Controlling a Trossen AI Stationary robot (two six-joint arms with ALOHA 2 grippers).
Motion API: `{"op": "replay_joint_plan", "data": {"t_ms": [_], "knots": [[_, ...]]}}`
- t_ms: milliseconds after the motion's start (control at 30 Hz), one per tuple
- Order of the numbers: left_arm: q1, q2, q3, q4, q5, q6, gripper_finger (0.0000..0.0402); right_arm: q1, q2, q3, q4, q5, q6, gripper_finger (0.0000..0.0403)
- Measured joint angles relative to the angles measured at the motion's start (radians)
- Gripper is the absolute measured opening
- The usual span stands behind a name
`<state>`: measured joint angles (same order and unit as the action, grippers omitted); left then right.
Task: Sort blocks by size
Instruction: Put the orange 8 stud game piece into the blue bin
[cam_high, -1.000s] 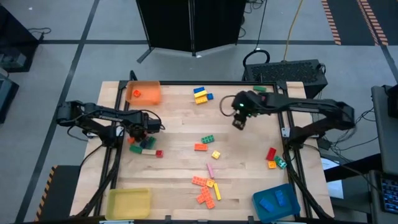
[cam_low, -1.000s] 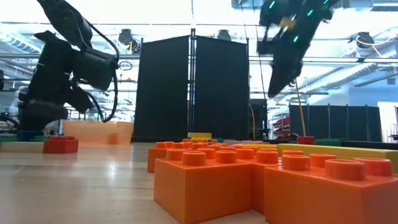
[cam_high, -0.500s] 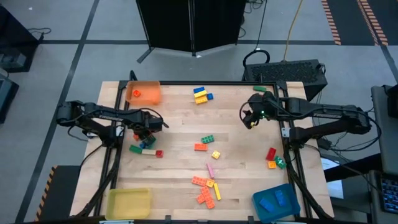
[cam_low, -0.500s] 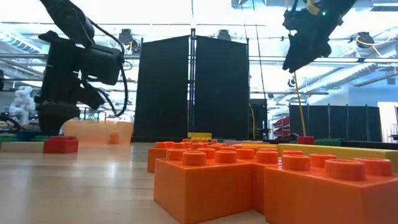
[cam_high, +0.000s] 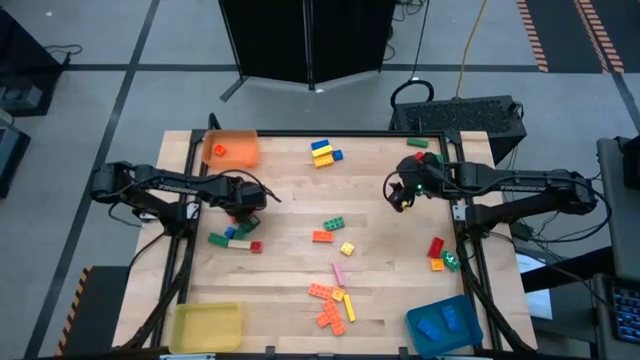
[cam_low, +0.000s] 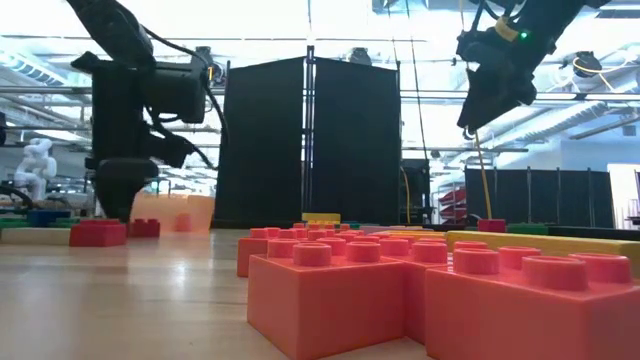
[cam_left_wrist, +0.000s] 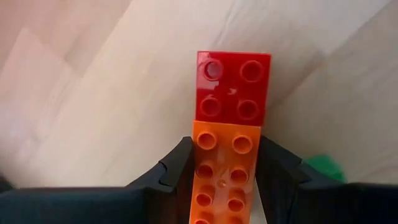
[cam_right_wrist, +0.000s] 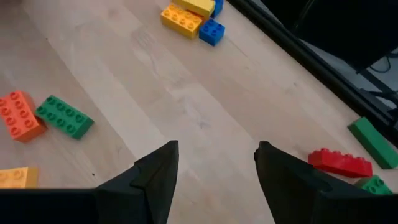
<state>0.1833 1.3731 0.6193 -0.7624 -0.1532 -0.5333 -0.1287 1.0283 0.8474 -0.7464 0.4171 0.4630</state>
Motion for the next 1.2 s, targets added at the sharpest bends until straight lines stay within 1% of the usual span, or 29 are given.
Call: {"op": "replay_joint_plan", "data": {"t_ms": [367,767,1033,1200], "knots": [[0.000,0.000,0.000,0.137,0.018,0.000,0.0128,0.000,0.000,0.000,0.086,-0.003,-0.060,0.0205],[-0.003,0.002,-0.002,0.201,0.051,0.077,0.0135,0.000,0.000,0.000,0.085,-0.003,-0.060,0.0205],[-0.015,0.002,-0.002,0.323,0.082,0.130,0.0138,0.000,0.000,0.000,0.086,-0.003,-0.060,0.0205],[-0.016,0.002,-0.002,0.350,0.083,0.131,0.0138,0.000,0.000,0.001,0.092,-0.003,-0.064,0.0205]]}}
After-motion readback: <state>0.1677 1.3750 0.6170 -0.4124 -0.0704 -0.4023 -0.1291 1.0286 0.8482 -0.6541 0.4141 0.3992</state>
